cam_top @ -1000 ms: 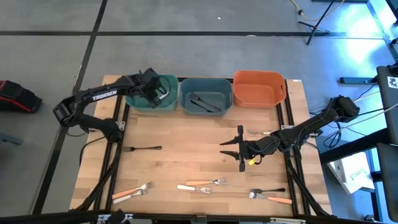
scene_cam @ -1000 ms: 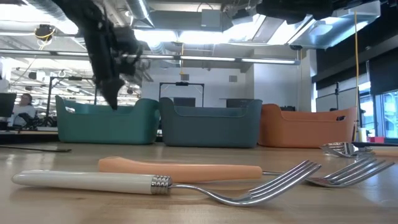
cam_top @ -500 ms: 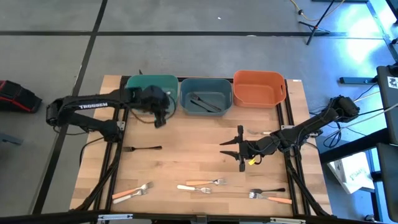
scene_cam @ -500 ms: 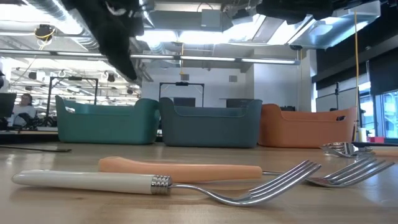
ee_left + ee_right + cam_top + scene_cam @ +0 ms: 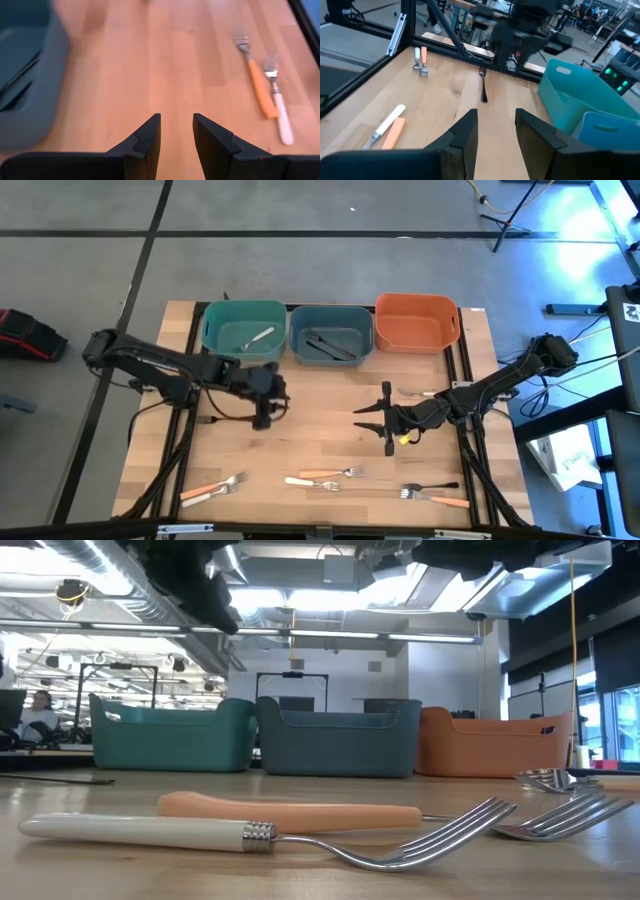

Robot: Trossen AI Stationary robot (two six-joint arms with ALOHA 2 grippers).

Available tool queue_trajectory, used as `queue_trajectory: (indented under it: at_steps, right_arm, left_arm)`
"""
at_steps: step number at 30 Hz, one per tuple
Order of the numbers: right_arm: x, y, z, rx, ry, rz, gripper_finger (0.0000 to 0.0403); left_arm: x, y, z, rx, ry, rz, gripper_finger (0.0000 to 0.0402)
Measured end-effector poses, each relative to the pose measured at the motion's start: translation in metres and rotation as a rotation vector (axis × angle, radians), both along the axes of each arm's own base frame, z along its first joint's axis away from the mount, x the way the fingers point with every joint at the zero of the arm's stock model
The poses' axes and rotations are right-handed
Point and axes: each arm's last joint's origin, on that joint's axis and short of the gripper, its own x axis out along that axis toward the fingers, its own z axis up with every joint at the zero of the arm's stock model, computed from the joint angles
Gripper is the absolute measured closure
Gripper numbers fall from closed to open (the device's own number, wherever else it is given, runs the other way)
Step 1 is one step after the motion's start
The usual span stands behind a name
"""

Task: Sort silverware by color (type)
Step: Put the bottom middle orange fork into the orange bin

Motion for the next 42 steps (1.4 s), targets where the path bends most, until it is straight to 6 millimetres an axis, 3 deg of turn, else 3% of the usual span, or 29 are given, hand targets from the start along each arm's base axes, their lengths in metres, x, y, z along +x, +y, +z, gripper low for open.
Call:
queue_trajectory:
  at_steps: [8,15,20,32,38,42]
  right_arm:
    - [0.014,0.009,-0.017,0.052,0.04,0.069,0.0278]
    - [0.044,0.026,-0.036,0.1,0.148,0.112,0.0278]
    - [0.065,0.039,-0.055,0.149,0.262,0.18,0.0278]
    - [0.095,0.06,-0.105,0.286,0.46,0.258,0.0278]
    - [0.092,0.068,-0.133,0.328,0.557,0.237,0.0278]
    - [0.091,0.073,-0.137,0.33,0.557,0.247,0.0278]
  left_arm:
    - [0.009,-0.038,-0.046,0.012,-0.136,-0.121,0.0294]
    - [-0.019,-0.054,-0.091,0.017,-0.268,-0.078,0.0294]
    - [-0.035,-0.053,-0.109,-0.013,-0.293,-0.017,0.0294]
    - [-0.036,-0.054,-0.109,-0.027,-0.299,0.018,0.0294]
    - [-0.038,-0.059,-0.109,-0.079,-0.295,0.009,0.0294]
    - [-0.039,-0.061,-0.109,-0.104,-0.295,0.017,0.0294]
